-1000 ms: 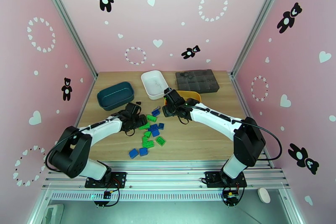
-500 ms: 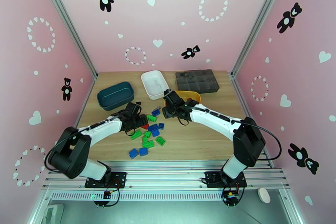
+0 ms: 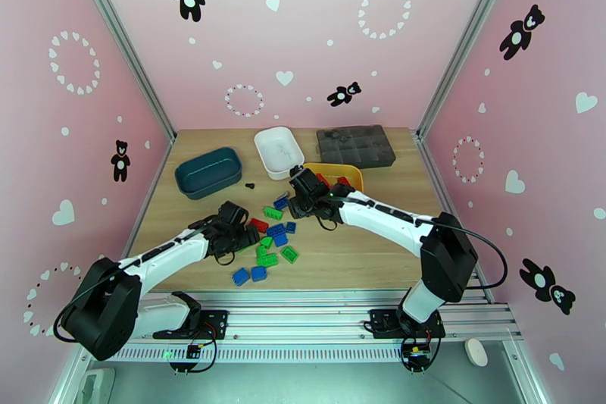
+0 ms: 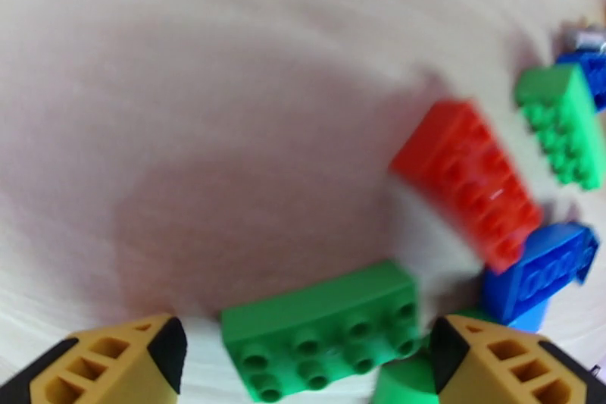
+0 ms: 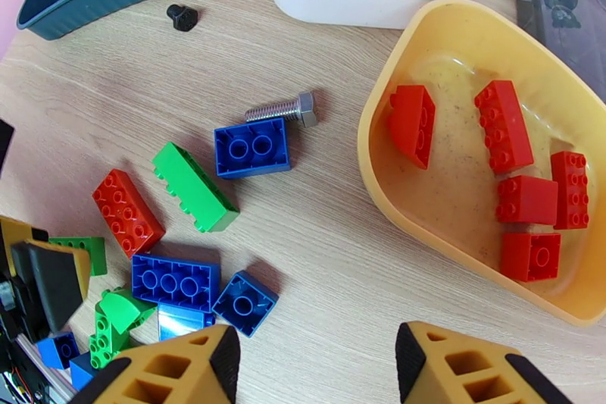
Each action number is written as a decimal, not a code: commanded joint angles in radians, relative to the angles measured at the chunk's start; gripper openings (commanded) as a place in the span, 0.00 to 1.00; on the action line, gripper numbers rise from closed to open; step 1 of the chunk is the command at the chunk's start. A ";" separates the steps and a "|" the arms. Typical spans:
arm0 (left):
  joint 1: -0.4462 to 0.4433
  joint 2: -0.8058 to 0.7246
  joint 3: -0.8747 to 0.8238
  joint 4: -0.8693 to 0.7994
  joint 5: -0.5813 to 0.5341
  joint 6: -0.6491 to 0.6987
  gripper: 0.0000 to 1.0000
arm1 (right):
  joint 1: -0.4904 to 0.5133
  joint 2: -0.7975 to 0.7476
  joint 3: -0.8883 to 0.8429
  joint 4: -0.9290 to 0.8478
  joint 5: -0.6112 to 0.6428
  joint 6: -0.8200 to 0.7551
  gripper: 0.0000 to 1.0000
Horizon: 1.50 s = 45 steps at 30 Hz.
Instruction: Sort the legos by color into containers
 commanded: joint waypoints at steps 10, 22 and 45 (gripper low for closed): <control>-0.018 0.128 0.068 0.009 -0.035 0.014 0.91 | 0.002 -0.059 -0.032 0.023 0.013 0.008 0.59; -0.071 0.143 0.094 -0.037 -0.062 0.003 0.66 | 0.001 -0.064 -0.038 0.028 0.029 0.001 0.59; 0.066 0.432 0.872 -0.091 0.044 0.237 0.59 | -0.139 -0.134 -0.060 0.091 -0.169 0.057 0.58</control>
